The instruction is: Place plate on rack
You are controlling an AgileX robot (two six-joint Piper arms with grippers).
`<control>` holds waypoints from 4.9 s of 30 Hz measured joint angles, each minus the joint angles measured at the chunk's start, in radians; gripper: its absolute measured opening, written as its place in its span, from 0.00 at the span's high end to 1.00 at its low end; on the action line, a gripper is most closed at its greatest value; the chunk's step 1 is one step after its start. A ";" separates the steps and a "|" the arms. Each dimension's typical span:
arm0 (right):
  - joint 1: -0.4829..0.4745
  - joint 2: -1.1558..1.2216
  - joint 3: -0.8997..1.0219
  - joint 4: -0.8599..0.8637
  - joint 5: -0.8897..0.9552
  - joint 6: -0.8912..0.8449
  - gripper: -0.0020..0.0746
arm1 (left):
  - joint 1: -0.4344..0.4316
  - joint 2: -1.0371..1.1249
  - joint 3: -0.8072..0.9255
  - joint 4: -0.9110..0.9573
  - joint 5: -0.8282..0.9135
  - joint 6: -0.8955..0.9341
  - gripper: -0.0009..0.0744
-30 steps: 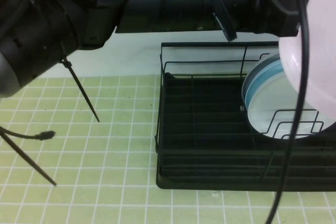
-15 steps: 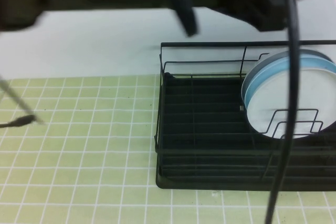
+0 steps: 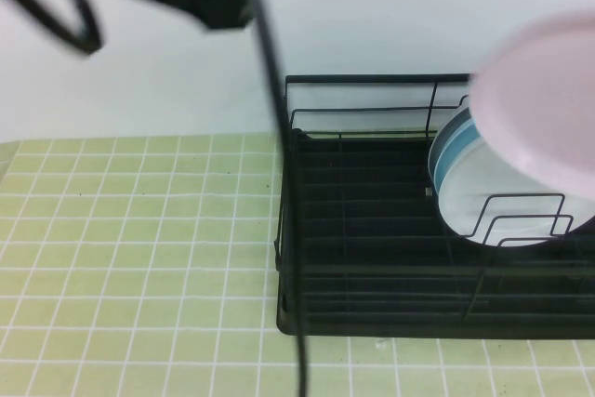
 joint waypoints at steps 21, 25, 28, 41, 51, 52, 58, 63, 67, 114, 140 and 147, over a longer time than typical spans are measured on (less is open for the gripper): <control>0.107 0.350 -0.107 -0.079 -0.085 -0.307 0.98 | 0.006 -0.372 0.737 0.022 -0.735 0.017 0.99; 0.107 0.372 -0.107 -0.100 -0.087 -0.311 0.98 | 0.006 -0.372 0.752 0.020 -0.716 0.017 0.99; 0.107 0.383 -0.107 -0.136 -0.085 -0.311 0.98 | 0.006 -0.372 0.752 0.020 -0.716 0.018 0.99; 0.107 0.435 -0.107 -0.165 -0.093 -0.298 0.98 | 0.006 -0.372 0.752 0.020 -0.697 0.018 0.99; 0.107 0.488 -0.107 -0.165 -0.084 -0.254 0.85 | 0.006 -0.372 0.752 0.020 -0.693 0.018 0.99; 0.107 0.492 -0.107 -0.165 -0.084 -0.254 0.80 | 0.006 -0.372 0.752 0.020 -0.693 0.018 0.99; 0.107 0.495 -0.107 -0.169 -0.089 -0.254 0.59 | 0.006 -0.372 0.752 0.020 -0.693 0.018 0.99; 0.107 0.495 -0.107 -0.164 -0.089 -0.241 0.57 | 0.006 -0.372 0.752 0.020 -0.693 0.018 0.99; 0.107 0.495 -0.107 -0.164 -0.086 -0.200 0.57 | 0.006 -0.372 0.752 0.020 -0.693 0.018 0.99; 0.107 -0.667 0.952 0.450 -0.621 0.244 0.96 | 0.009 -0.757 1.195 -0.120 -0.806 0.176 0.99; 0.107 -0.873 1.012 0.396 -0.771 0.216 0.98 | 0.284 -1.074 1.396 0.151 -0.825 -0.003 0.99; 0.107 -1.001 1.087 -0.199 -0.849 0.790 0.98 | 0.284 -1.180 1.580 0.450 -0.796 -0.285 0.99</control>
